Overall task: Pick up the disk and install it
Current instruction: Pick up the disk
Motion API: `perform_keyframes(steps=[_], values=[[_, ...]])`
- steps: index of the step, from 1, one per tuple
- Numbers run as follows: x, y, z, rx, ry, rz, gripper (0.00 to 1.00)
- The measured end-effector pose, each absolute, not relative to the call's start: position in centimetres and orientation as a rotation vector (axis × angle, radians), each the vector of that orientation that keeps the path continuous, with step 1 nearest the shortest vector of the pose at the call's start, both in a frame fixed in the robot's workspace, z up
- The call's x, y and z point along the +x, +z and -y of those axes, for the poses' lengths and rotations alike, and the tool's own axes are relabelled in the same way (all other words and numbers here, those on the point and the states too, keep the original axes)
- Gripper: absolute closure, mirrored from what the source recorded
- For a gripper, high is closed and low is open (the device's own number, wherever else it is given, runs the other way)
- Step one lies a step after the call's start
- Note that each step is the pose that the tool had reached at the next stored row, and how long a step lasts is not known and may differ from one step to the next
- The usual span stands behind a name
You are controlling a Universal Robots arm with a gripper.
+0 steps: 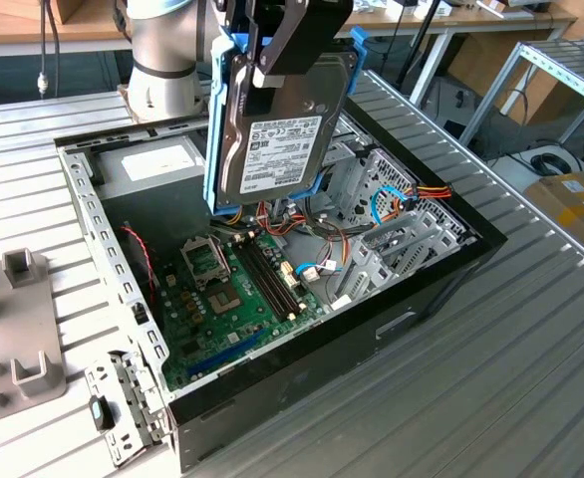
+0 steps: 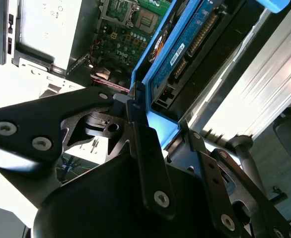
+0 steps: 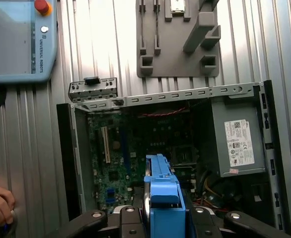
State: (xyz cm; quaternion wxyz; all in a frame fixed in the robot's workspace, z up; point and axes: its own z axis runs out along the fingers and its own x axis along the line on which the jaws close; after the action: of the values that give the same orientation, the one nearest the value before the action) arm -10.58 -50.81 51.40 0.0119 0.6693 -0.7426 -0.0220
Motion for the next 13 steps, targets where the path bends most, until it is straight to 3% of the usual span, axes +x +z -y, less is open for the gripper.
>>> perform_keyframes(steps=[13], values=[[-10.54, 51.37, 51.37, 2.087, -0.067, 2.315, 0.63]])
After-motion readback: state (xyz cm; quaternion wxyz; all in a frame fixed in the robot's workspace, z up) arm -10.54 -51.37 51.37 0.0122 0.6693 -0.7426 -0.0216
